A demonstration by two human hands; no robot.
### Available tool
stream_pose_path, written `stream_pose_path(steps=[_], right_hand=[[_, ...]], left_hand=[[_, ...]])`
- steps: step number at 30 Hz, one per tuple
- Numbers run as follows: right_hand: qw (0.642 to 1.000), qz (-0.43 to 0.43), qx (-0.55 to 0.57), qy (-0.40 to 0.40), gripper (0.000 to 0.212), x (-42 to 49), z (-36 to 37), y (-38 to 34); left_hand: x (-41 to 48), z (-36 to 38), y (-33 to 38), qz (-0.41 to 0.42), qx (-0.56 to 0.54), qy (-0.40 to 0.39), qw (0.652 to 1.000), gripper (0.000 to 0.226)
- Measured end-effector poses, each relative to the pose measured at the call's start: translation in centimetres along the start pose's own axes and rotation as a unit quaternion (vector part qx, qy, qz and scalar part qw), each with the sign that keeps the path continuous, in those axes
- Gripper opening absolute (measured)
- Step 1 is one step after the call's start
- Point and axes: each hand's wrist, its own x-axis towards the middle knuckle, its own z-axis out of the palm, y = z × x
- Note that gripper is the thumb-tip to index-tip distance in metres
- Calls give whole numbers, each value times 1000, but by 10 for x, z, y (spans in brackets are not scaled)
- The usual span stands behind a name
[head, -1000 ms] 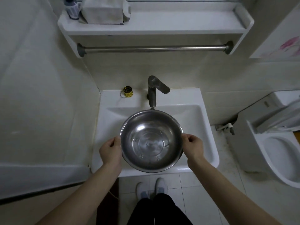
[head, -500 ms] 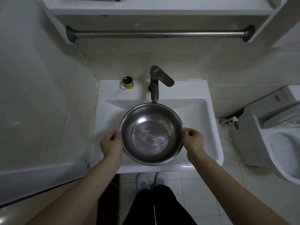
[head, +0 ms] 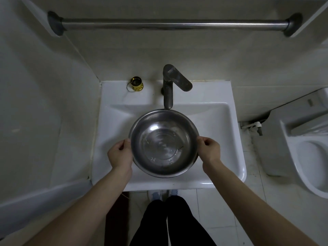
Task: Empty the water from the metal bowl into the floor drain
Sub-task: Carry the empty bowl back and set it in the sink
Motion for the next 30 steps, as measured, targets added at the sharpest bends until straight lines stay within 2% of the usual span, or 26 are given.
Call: stream_pose_path(steps=[9,18,25,30], right_hand=[[1000,18,-18,-2,21,21,11,3],[999,38,-28,4,19,41,20,5],[998,48,-36,3,20,55,27,10],[998,58,-38,-2,19,63,32,16]], left_hand=[[19,11,-9,-18,17,5,1000,17],[35,29,-21,-26,30,19,999,23],[48,36,-36,-40,51,25,998,13],[54,41,-43,-41,65,24,997,20]])
